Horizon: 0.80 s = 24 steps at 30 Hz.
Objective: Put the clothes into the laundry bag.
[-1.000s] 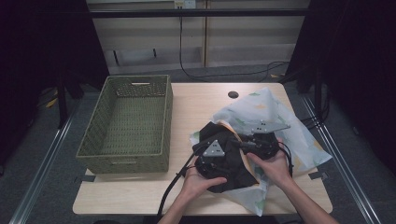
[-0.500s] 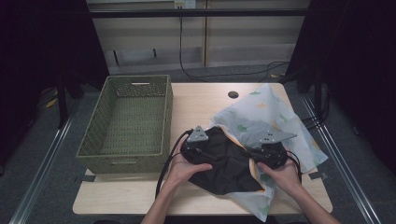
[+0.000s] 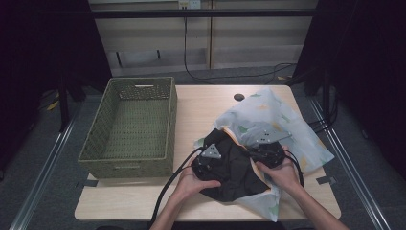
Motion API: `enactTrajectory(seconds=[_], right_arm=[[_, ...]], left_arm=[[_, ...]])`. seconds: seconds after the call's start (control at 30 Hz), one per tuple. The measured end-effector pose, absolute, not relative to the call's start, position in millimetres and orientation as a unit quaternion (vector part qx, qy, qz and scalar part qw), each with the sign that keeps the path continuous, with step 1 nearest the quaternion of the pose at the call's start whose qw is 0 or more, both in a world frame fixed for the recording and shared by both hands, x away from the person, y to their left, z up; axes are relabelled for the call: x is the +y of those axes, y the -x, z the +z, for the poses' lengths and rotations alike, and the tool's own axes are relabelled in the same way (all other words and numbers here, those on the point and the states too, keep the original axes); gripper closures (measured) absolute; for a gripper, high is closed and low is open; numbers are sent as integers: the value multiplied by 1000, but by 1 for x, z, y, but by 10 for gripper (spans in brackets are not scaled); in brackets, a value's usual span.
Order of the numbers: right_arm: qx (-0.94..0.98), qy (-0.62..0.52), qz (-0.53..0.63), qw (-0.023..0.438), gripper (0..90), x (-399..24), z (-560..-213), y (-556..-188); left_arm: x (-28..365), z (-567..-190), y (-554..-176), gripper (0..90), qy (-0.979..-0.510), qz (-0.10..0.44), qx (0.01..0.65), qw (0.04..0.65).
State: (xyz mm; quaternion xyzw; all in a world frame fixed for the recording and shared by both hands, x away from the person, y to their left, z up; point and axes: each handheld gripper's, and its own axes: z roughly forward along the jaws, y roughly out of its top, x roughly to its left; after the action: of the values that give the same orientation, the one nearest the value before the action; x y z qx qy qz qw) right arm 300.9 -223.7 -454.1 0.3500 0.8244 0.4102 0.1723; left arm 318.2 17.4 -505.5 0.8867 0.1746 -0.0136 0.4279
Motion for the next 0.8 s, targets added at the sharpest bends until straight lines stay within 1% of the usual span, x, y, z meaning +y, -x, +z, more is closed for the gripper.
enactTrajectory(seconds=[0.17,0.23,0.27,0.3,0.33,0.4,0.43,0.5,0.53,0.57,0.6,0.67,0.77,0.8], right_arm=[[827,-337,415,173,840,-211,-456,-316],[829,-329,418,174,834,-204,-456,-322],[829,-326,420,175,833,-201,-456,-324],[828,-323,422,176,828,-196,-456,-327],[828,-320,425,177,825,-193,-456,-330],[828,-316,428,179,824,-188,-456,-333],[829,-311,430,179,823,-186,-457,-335],[827,-313,433,177,821,-187,-457,-336],[826,-314,435,175,820,-188,-457,-336],[826,-314,435,175,819,-189,-458,-336],[825,-315,436,173,818,-190,-458,-336],[824,-318,437,170,816,-191,-458,-335],[825,-316,436,169,811,-192,-458,-334],[824,-318,437,169,810,-192,-458,-334]], left_arm=[[21,-506,-298,331,-879,3,188,437],[22,-507,-292,339,-871,-19,189,452],[22,-507,-288,353,-869,-30,180,460],[21,-507,-284,352,-867,-31,178,464],[20,-506,-281,339,-870,-20,179,460],[22,-506,-281,294,-866,-27,179,467],[23,-506,-282,248,-864,-33,178,469],[26,-504,-282,186,-863,-38,171,473],[27,-502,-281,170,-863,-36,159,477],[28,-501,-279,144,-870,-32,148,469],[26,-501,-278,130,-868,-39,140,475],[23,-504,-274,77,-875,-53,123,466],[20,-505,-269,40,-888,-40,104,447],[19,-505,-269,43,-892,-30,102,439]])
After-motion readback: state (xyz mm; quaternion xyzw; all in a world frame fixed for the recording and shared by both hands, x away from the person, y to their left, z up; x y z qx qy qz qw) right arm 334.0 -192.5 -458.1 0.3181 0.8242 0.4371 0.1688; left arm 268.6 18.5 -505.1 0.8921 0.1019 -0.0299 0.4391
